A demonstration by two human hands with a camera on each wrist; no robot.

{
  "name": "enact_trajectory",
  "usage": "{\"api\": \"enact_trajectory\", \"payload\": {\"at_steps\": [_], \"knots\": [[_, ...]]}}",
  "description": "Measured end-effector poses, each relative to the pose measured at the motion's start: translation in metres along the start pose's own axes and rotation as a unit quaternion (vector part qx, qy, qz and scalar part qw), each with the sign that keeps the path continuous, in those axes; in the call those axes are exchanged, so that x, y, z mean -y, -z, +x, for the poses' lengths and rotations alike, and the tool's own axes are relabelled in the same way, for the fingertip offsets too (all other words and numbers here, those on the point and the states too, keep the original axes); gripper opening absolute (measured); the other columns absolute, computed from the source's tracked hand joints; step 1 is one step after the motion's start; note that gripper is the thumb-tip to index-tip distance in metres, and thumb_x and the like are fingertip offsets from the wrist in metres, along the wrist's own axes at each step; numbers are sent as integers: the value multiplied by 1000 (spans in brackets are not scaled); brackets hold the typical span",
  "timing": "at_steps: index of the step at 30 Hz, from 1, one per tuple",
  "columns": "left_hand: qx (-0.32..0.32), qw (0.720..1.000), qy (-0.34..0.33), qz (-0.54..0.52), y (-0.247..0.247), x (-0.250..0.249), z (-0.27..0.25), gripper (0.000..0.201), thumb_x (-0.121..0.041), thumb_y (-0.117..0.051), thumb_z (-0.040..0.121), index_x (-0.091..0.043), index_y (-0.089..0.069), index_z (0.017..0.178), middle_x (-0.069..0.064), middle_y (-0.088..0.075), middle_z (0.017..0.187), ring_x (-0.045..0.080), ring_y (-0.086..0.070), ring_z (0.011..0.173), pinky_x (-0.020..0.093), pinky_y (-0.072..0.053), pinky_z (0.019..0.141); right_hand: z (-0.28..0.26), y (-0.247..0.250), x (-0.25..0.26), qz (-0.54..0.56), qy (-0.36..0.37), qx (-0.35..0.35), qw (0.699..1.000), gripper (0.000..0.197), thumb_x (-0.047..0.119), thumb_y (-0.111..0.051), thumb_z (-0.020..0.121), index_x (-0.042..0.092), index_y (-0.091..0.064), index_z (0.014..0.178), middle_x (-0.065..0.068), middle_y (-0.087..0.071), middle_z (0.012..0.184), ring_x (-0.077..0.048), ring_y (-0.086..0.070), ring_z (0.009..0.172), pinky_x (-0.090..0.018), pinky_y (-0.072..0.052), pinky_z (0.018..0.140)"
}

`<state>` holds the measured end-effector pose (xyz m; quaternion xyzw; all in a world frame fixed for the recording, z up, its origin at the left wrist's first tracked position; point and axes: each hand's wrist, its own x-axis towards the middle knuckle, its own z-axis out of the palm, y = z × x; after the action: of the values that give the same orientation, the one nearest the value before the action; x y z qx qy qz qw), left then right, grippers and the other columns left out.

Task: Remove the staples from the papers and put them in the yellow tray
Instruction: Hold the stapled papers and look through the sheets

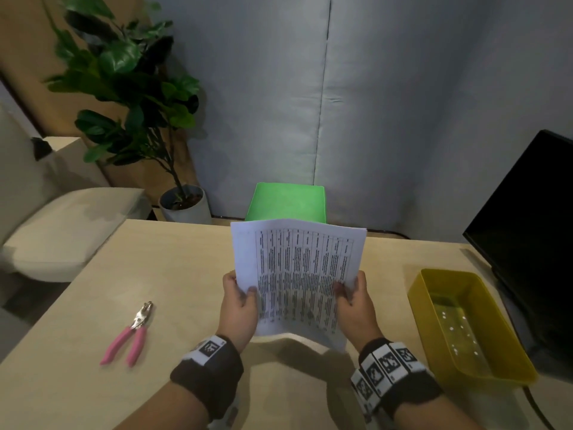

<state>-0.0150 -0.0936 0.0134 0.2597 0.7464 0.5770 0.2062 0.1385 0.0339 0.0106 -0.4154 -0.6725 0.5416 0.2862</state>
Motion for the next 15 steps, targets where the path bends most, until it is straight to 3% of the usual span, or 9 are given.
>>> {"api": "enact_trajectory", "payload": {"at_steps": [3, 5, 7, 9, 12, 15], "knots": [[-21, 999, -24, -10, 18, -6, -6, 11, -15, -41, 99, -9, -40, 107, -4, -53, 88, 6, -54, 76, 1, -44, 54, 1, -9, 8, 6, 10, 27, 1000, 18, 16, -42, 98, 21, -39, 115, 4, -59, 96, -22, -62, 97, -54, -53, 81], [-52, 998, -45, 2, 32, -6, -5, 15, -21, -42, 98, -8, -44, 106, 1, -57, 92, 12, -58, 81, 4, -44, 56, 2, -17, 12, 15, 18, 47, 999, 20, 18, -44, 98, 25, -40, 115, 4, -61, 103, -17, -62, 97, -46, -54, 84], [-69, 997, -42, -4, 50, -6, -5, 15, -22, -42, 98, -12, -46, 108, 3, -62, 97, 9, -61, 83, 8, -46, 56, 1, -32, 17, 23, 20, 70, 997, 21, 19, -45, 97, 26, -41, 117, 11, -60, 105, -14, -61, 98, -41, -53, 86], [-80, 996, -35, 5, 62, -7, -4, 13, -22, -41, 98, -12, -48, 104, 3, -63, 93, 10, -61, 80, 11, -45, 56, 1, -44, 21, 26, 24, 83, 996, 22, 18, -46, 97, 25, -41, 117, 12, -60, 105, -12, -61, 97, -40, -53, 87], [-112, 993, -30, 23, 86, -9, -6, 10, -20, -40, 99, -11, -45, 96, -2, -54, 76, 8, -52, 64, 12, -42, 49, -1, -70, 30, 17, 31, 95, 995, 20, 18, -47, 97, 21, -42, 116, 8, -62, 103, -10, -62, 94, -39, -54, 84], [-143, 988, -28, 54, 122, 0, -1, 8, -21, -40, 99, -15, -44, 95, -3, -55, 73, 10, -53, 60, 22, -41, 53, -4, -109, 42, -11, 46, 93, 995, 22, 18, -50, 95, 14, -42, 115, 1, -63, 102, -18, -64, 92, -45, -55, 83]]}}
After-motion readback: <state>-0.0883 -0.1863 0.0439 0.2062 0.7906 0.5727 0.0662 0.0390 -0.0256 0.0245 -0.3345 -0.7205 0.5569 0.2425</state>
